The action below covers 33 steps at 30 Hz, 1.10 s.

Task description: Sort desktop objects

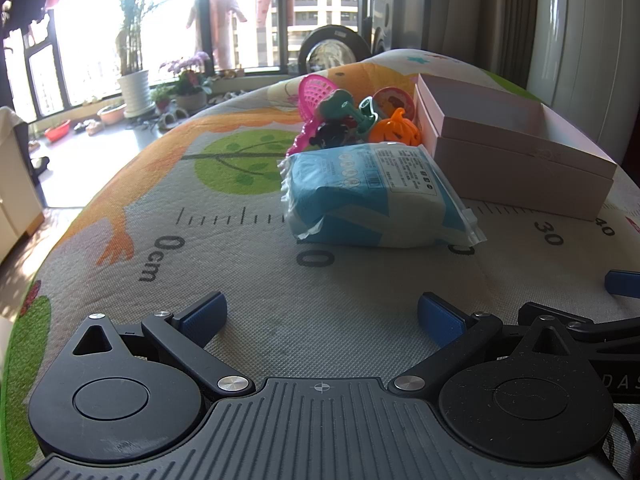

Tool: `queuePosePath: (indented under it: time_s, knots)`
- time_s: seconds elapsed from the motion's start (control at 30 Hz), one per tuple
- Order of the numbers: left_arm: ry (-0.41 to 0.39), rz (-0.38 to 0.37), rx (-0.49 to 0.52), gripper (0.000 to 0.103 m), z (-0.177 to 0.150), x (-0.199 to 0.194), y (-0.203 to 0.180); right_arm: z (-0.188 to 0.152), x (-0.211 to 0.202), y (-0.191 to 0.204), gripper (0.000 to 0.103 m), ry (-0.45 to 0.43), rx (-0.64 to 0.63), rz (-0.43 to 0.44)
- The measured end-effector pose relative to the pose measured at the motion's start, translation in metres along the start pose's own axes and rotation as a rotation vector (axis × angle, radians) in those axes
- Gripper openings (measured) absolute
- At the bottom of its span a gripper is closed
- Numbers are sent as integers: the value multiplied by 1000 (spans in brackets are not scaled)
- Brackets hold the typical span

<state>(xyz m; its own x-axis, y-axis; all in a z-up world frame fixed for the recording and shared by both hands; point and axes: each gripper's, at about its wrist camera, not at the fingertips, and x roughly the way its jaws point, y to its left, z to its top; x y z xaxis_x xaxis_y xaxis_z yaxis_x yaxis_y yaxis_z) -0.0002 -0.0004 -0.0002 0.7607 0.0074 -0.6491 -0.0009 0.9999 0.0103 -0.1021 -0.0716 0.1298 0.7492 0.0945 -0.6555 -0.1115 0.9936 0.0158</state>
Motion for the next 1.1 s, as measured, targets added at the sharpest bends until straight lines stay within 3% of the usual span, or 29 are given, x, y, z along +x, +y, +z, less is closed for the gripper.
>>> queuePosePath:
  time_s: [0.8, 1.1]
  knots:
    - [6, 2, 3, 103, 0, 0, 0, 1, 0, -1, 103, 3, -2, 4]
    - [44, -45, 38, 103, 2, -2, 5, 5, -2, -8, 103, 79, -53, 64]
